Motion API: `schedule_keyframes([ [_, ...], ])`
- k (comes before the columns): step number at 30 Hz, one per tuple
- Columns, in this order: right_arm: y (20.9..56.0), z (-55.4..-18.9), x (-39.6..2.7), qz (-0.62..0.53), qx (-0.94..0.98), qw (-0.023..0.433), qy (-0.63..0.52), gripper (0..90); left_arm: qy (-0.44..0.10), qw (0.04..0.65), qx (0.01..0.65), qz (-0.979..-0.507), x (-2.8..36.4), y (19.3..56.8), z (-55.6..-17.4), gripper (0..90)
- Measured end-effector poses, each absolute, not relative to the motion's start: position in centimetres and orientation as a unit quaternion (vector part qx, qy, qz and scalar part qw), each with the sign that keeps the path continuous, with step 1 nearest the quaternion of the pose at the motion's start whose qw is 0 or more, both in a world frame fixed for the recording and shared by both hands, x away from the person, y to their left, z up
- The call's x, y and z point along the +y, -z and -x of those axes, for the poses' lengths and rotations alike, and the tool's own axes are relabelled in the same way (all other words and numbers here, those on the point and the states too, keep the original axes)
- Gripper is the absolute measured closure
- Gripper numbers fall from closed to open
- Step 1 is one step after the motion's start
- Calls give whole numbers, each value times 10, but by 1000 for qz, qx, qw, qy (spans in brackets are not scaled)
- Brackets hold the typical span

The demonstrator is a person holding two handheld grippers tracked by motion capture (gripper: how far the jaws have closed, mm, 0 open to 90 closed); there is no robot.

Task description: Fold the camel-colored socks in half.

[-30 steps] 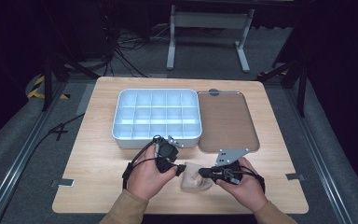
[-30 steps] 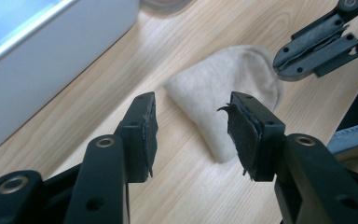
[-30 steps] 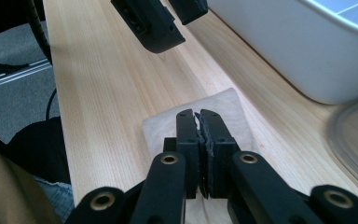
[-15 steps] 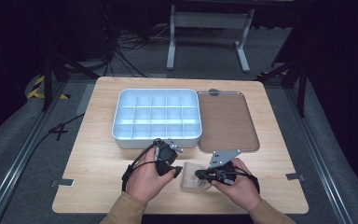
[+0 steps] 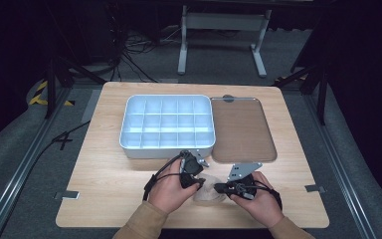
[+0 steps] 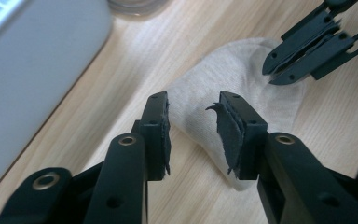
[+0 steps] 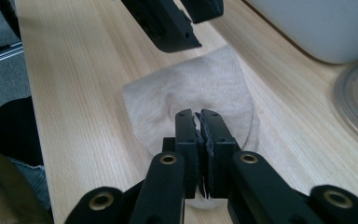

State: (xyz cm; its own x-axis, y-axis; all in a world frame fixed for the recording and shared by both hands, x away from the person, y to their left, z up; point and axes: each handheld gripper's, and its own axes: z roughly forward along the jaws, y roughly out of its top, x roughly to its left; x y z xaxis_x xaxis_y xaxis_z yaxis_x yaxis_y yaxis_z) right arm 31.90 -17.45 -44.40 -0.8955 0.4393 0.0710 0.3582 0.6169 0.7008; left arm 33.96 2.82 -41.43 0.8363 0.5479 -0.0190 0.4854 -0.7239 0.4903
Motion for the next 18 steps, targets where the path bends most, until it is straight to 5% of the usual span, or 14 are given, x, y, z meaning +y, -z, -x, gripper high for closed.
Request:
schedule_keyframes([
  [18,458,-320,-182,-213,919,43,-330,855,-48,210,275,-937,21,430,-343,654],
])
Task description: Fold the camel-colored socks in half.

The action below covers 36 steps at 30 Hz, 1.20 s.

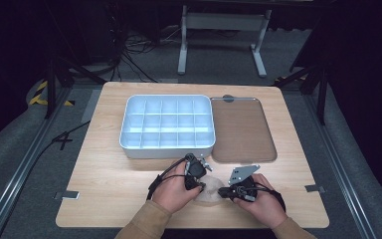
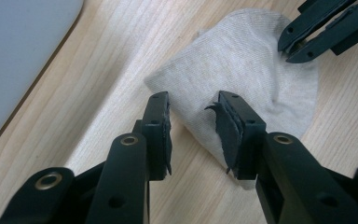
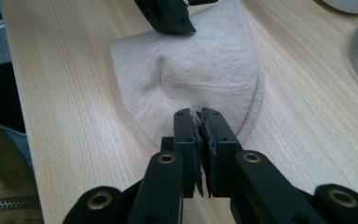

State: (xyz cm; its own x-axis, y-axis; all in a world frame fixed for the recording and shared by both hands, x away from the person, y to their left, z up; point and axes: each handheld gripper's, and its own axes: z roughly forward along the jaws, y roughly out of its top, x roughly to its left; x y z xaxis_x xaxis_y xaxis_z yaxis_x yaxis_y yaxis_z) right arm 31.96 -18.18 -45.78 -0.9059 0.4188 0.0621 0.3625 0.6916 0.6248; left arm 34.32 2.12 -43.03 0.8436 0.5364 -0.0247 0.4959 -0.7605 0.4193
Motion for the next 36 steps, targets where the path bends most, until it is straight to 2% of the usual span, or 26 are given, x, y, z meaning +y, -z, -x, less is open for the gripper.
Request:
schedule_keyframes([
  [5,459,-323,-184,-204,919,38,-337,859,-50,216,281,-934,24,427,-343,648],
  [10,458,-324,-185,-194,923,53,-328,853,-51,223,285,-931,27,424,-343,627],
  [15,455,-326,-188,-187,921,61,-335,816,-43,234,292,-926,31,421,-344,592],
  [21,440,-324,-195,-199,902,66,-377,869,-34,249,303,-919,35,417,-344,590],
  [36,431,-320,-185,-210,878,70,-424,889,-33,261,322,-910,53,404,-342,572],
])
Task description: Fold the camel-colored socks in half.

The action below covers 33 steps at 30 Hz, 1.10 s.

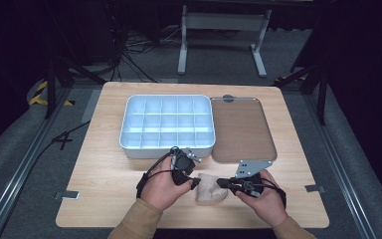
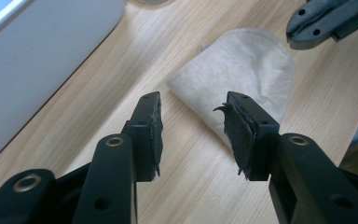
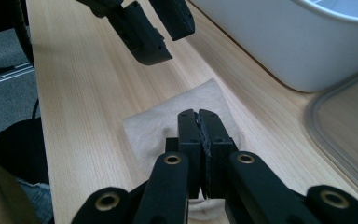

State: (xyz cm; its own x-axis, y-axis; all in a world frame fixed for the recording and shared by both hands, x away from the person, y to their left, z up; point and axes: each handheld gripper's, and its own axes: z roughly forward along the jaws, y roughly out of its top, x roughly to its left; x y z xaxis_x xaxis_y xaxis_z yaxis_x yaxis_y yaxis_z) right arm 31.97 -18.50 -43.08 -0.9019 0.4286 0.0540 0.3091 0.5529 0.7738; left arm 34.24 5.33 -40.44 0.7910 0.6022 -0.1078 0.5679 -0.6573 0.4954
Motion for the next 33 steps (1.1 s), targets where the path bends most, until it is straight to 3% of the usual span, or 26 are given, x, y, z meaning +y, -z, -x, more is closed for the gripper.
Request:
schedule_keyframes([
  [12,440,-319,-175,-222,867,52,-443,850,-12,269,336,-903,64,401,-341,558],
  [24,475,-325,-155,-214,886,46,-409,824,-1,261,343,-903,70,404,-341,563],
  [33,458,-321,-165,-214,886,60,-408,821,4,247,344,-906,69,410,-342,570],
])
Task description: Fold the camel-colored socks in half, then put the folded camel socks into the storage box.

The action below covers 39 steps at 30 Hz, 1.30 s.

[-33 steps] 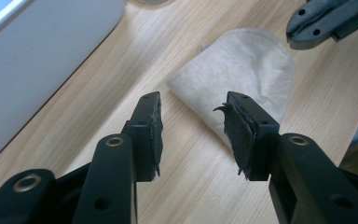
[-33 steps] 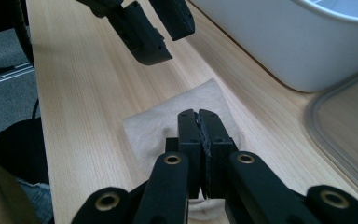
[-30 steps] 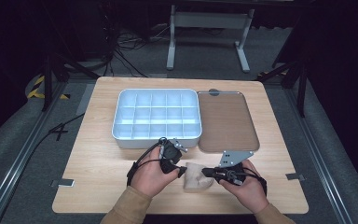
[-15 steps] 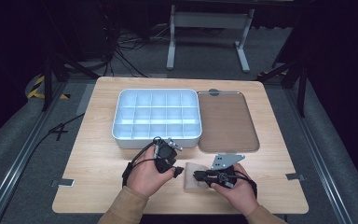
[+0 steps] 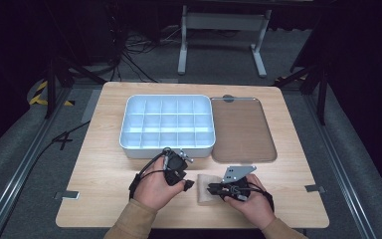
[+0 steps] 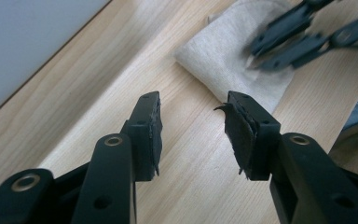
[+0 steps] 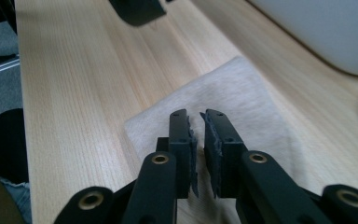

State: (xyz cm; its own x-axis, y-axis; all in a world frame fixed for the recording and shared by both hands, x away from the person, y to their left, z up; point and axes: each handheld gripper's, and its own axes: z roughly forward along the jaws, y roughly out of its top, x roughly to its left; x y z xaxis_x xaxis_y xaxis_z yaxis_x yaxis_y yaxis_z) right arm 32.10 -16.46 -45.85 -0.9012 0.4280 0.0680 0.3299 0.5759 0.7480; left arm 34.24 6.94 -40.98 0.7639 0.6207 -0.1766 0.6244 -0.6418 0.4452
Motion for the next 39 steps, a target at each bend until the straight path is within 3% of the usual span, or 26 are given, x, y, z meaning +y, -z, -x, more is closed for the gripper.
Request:
schedule_keyframes([
  [7,468,-329,-173,-234,890,55,-388,832,9,232,338,-912,66,422,-345,590],
  [16,467,-327,-170,-222,897,70,-375,836,4,217,300,-929,54,436,-345,701],
  [39,466,-327,-170,-215,900,70,-373,833,-7,214,250,-944,34,447,-345,732],
])
